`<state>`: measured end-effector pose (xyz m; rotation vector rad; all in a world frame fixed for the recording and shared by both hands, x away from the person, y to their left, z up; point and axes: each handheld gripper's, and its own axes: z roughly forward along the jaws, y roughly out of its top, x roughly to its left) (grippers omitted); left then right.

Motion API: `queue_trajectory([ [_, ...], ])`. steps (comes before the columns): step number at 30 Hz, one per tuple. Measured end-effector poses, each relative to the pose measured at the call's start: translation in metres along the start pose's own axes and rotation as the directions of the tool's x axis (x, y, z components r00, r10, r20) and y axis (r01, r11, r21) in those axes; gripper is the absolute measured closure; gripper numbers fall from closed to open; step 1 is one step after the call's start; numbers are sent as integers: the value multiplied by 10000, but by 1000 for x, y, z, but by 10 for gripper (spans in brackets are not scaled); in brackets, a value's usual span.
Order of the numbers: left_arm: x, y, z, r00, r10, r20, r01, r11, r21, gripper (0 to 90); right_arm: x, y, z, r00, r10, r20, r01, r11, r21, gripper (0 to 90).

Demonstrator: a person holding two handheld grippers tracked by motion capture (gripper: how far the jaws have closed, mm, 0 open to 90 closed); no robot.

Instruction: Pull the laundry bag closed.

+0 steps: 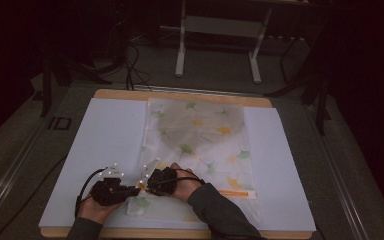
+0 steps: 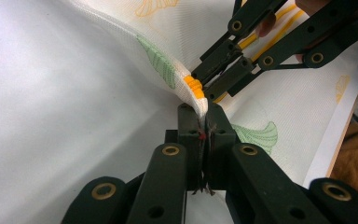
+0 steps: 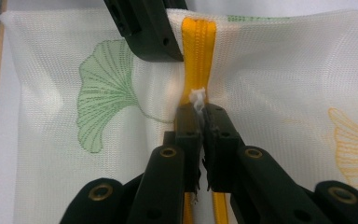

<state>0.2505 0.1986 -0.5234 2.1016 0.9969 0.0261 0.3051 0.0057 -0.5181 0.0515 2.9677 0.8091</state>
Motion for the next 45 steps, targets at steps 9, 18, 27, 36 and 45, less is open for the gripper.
queue_trajectory([
  [9, 1, 0, -3, 9999, -84, 68, 85, 9999, -127, 876, 0, -2, -2, 10000, -51, 74, 50, 9999, 104, 858],
  [18, 1, -1, -3, 9999, -126, 111, 128, 9997, -199, 875, 3, -4, -4, 9996, -158, 250, 149, 9992, 358, 861],
  [27, 2, -1, -4, 9997, -160, 161, 163, 9996, -224, 875, 3, -6, -6, 9995, -149, 267, 137, 9990, 428, 863],
  [36, 3, -1, -5, 9997, -168, 169, 172, 9996, -245, 875, 3, -9, -8, 9995, -138, 267, 125, 9988, 470, 867],
  [45, 3, -1, -5, 9997, -168, 171, 172, 9996, -245, 875, 3, -11, -10, 9994, -163, 294, 148, 9987, 497, 877],
])
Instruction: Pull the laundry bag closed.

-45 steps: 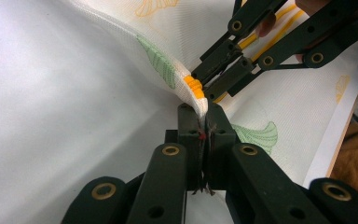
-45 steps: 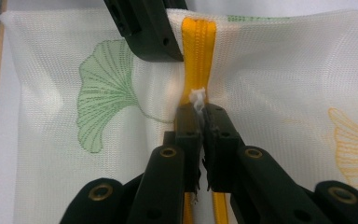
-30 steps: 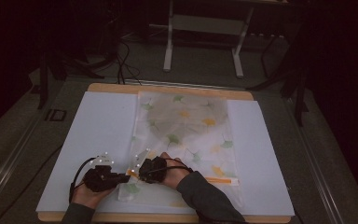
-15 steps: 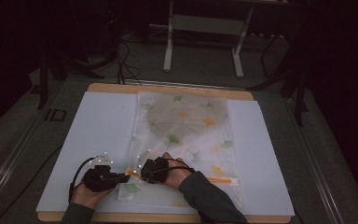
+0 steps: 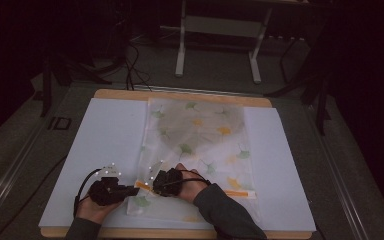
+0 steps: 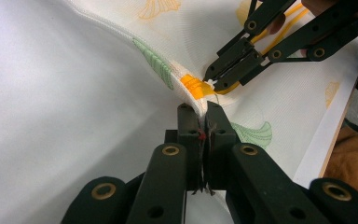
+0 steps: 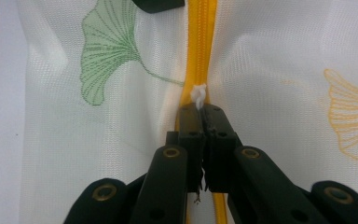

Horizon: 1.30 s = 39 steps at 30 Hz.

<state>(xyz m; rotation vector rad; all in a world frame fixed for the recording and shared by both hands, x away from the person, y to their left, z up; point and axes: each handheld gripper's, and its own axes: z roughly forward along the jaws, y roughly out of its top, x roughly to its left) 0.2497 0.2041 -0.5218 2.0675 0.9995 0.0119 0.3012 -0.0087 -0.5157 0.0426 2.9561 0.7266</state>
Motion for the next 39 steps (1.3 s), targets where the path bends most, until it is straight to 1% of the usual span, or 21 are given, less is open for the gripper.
queue_trajectory([
  [2, 0, 0, 0, 10000, 3, 0, -3, 10000, 10, 875, 0, -1, -1, 10000, 49, -32, -49, 10000, -30, 881],
  [4, 0, 0, 0, 10000, 12, 8, -12, 10000, -9, 875, 0, -1, -1, 10000, 31, 16, -31, 10000, 30, 897],
  [6, 0, 0, 0, 10000, 4, 8, -4, 10000, -13, 875, 1, -1, -1, 10000, 23, 57, -23, 10000, -18, 899],
  [14, 0, 0, 0, 10000, -31, 31, 31, 10000, -31, 876, 2, -1, -3, 9998, -171, 128, 170, 9998, 63, 900],
  [17, 1, 0, -1, 10000, -50, 70, 51, 10000, -44, 876, 2, -3, -4, 9994, -271, 230, 267, 9995, 153, 900],
  [23, 2, -1, -2, 9999, -90, 61, 90, 9999, -101, 877, 3, -6, -6, 9993, -232, 278, 227, 9995, 198, 900],
  [27, 1, 0, -1, 10000, -51, 63, 52, 10000, -56, 877, 3, -8, -8, 9993, -240, 294, 233, 9995, 229, 900],
  [30, 1, 0, -2, 9999, -79, 71, 80, 9999, -75, 877, 3, -8, -8, 9990, -336, 312, 327, 9991, 261, 900],
  [31, 2, -1, -3, 10000, -82, 58, 82, 9999, -90, 878, 4, -9, -8, 9984, -381, 409, 366, 9986, 374, 900],
  [33, 2, -1, -3, 9999, -86, 61, 87, 9999, -105, 878, 4, -11, -8, 9984, -393, 410, 376, 9985, 409, 900],
  [37, 2, -1, -4, 9999, -100, 75, 101, 9998, -157, 878, 3, -15, -10, 9986, -268, 450, 249, 9988, 410, 900],
  [39, 2, -1, -4, 9999, -98, 59, 98, 9998, -164, 878, 2, -16, -10, 9984, -320, 459, 301, 9987, 404, 900],
])
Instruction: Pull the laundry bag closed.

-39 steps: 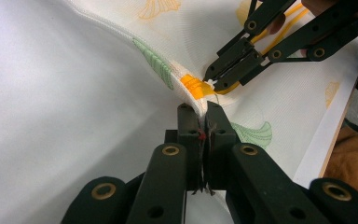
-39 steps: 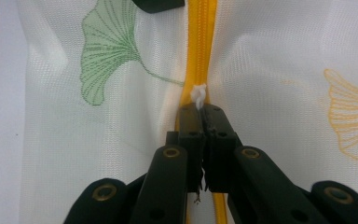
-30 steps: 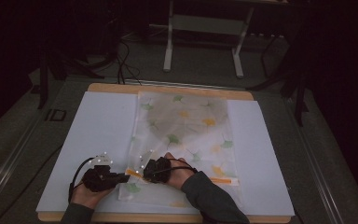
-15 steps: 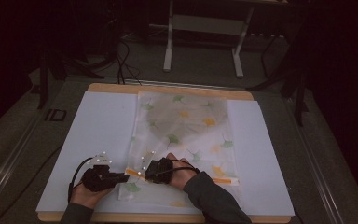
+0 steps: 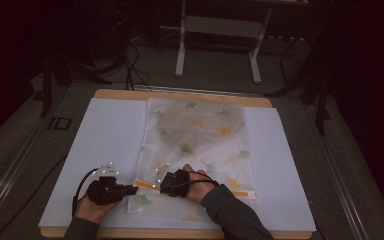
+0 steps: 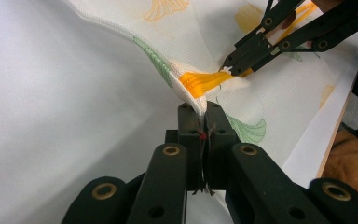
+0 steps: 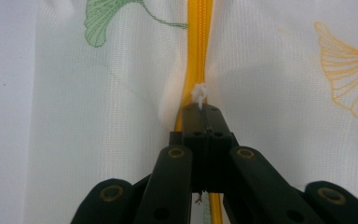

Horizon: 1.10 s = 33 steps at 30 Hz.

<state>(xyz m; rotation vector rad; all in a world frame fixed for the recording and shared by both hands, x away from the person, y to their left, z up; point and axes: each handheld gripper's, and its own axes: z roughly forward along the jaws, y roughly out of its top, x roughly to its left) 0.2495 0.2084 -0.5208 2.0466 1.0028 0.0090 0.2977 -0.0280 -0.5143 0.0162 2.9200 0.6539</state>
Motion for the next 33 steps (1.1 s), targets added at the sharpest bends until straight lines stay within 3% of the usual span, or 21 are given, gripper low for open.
queue_trajectory([
  [33, 3, -1, -5, 10000, -82, 7, 82, 9999, -121, 881, -1, -20, -10, 9989, 38, 471, -51, 9996, 290, 900],
])
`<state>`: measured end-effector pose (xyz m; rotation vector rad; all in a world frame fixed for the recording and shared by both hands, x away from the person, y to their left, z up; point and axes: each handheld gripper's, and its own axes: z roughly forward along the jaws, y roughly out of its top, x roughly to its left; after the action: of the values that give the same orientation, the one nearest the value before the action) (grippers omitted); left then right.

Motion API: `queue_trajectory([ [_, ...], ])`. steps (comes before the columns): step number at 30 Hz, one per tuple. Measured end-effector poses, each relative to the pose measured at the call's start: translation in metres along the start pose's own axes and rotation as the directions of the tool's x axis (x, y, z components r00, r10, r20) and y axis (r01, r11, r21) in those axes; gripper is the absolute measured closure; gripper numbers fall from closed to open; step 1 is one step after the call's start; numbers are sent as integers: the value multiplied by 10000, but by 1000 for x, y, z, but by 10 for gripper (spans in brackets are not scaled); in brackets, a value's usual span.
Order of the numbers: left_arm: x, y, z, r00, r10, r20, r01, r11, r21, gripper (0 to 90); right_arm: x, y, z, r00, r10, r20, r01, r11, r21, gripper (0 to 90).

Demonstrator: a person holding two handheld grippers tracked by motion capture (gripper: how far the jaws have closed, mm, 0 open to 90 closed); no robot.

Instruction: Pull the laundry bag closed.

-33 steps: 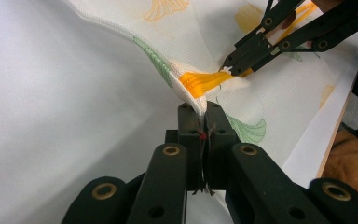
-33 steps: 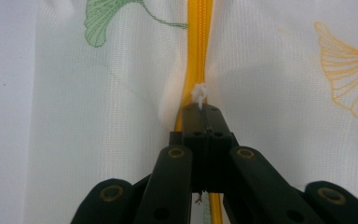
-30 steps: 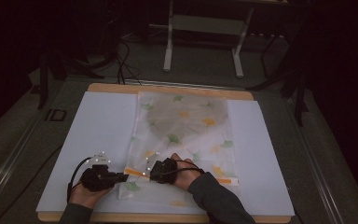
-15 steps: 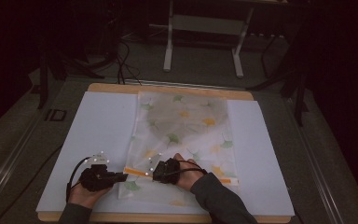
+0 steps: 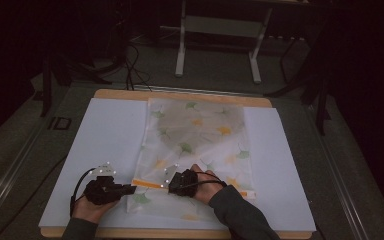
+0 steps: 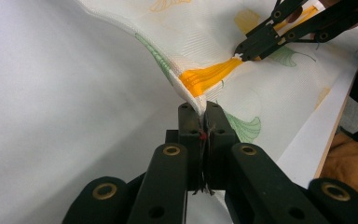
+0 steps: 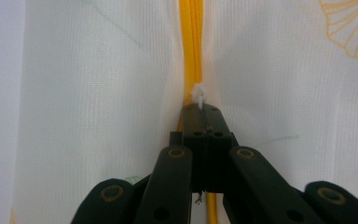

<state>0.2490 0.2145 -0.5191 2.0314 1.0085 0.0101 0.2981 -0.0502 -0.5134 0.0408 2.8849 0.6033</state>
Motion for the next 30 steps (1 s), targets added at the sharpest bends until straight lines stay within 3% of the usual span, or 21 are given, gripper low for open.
queue_trajectory([
  [20, 1, 0, -1, 10000, -25, -4, 25, 10000, -32, 882, 1, -7, -5, 9996, -170, 203, 165, 9995, 259, 900],
  [30, 1, 0, -2, 10000, -41, -37, 40, 10000, -49, 881, -1, -14, -9, 9999, 4, 170, -8, 9996, 270, 900],
])
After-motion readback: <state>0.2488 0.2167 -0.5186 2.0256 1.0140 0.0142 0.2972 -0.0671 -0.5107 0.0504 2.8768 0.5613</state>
